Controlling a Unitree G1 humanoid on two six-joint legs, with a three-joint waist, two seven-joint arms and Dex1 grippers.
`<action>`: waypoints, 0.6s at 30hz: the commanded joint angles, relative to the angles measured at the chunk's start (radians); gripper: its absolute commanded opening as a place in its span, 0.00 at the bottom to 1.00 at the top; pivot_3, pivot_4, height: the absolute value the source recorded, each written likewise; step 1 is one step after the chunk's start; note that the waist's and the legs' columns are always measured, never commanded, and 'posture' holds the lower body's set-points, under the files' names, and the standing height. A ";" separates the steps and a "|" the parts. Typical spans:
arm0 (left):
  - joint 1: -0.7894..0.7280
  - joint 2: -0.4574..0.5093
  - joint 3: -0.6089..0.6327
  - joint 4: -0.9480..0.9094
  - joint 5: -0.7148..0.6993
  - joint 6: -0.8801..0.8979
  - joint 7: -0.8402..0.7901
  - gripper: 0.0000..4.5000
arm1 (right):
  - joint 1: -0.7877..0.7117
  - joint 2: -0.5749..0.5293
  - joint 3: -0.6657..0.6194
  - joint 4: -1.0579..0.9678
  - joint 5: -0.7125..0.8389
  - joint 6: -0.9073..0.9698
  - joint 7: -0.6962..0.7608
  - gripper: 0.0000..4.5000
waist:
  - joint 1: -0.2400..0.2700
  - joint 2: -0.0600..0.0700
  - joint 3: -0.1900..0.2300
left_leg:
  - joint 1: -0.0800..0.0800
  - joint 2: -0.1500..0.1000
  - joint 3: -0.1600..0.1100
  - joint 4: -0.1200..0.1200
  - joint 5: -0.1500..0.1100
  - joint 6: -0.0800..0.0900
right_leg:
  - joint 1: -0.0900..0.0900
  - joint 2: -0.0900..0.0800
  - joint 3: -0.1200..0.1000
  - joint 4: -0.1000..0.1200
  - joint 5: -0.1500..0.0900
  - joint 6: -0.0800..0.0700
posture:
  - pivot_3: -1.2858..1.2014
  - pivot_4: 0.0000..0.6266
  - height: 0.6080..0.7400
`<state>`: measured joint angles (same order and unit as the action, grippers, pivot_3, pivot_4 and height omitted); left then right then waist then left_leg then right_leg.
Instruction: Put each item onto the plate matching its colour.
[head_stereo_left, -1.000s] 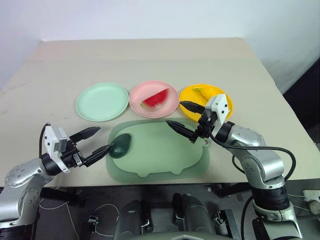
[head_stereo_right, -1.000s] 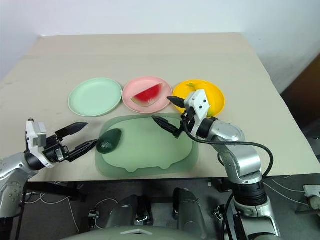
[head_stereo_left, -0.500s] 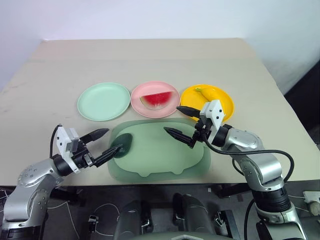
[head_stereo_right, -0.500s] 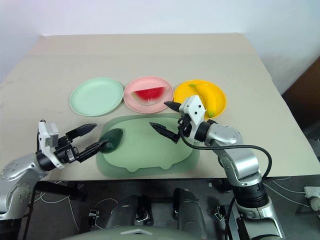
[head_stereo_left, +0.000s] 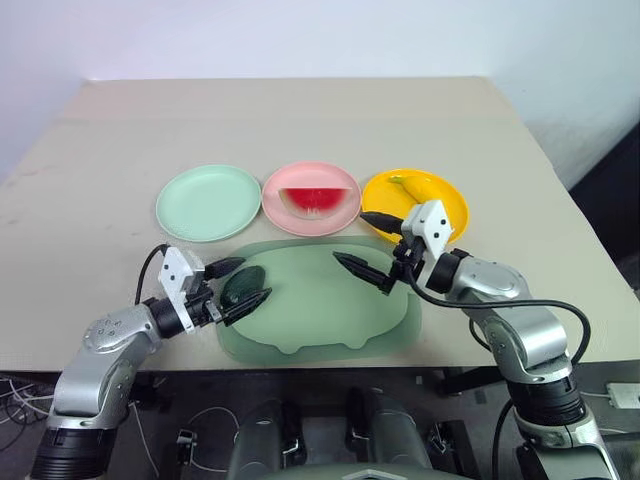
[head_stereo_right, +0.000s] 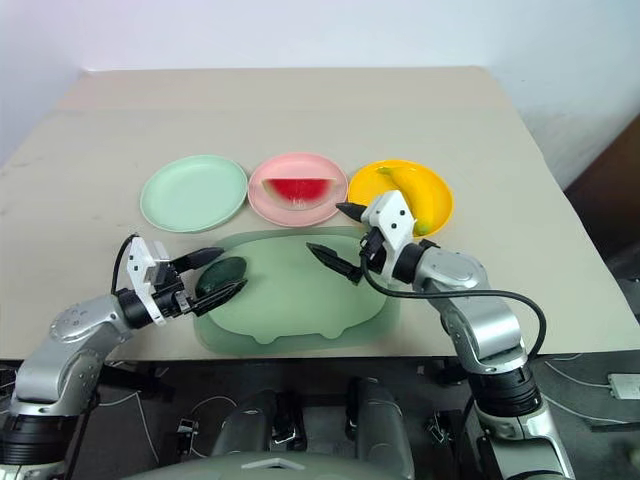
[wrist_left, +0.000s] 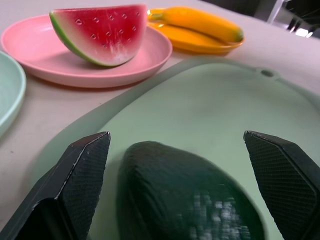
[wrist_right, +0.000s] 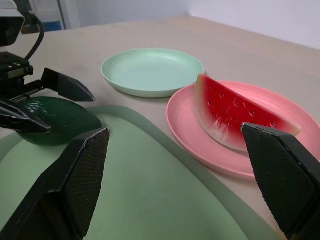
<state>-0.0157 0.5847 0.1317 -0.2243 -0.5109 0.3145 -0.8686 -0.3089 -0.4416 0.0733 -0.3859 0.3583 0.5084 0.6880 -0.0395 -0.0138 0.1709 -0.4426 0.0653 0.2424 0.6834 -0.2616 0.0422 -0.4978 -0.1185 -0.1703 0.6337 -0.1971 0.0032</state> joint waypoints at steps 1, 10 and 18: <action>-0.009 0.006 0.002 0.006 0.014 -0.021 -0.004 1.00 | 0.001 -0.003 -0.015 -0.010 -0.001 -0.026 -0.009 1.00 | 0.000 0.000 0.000 | 0.000 0.000 0.000 0.000 0.000 0.000 | 0.000 0.000 0.000 0.000 0.000 0.000 | 0.52 0.24 0.67; 0.027 0.022 0.001 0.003 0.012 -0.003 -0.058 0.72 | -0.030 0.001 -0.008 0.018 -0.003 -0.026 -0.017 1.00 | -0.001 0.000 0.000 | 0.000 0.000 0.000 0.000 0.000 0.000 | 0.000 0.000 0.000 0.000 0.000 0.000 | 0.52 0.24 0.67; -0.026 0.030 0.109 0.044 -0.012 -0.033 -0.031 0.72 | -0.034 0.005 -0.006 0.019 -0.001 -0.027 -0.024 1.00 | -0.001 0.000 0.000 | 0.000 0.000 0.000 0.000 0.000 0.000 | 0.000 0.000 0.000 0.000 0.000 0.000 | 0.52 0.24 0.67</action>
<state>-0.0145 0.5991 0.1717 -0.1765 -0.4941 0.3018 -0.9182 -0.3334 -0.4409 0.0736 -0.3474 0.3521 0.5026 0.6661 -0.0401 -0.0138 0.1709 -0.4426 0.0654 0.2419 0.6835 -0.2615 0.0422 -0.4978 -0.1184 -0.1707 0.6338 -0.1971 0.0032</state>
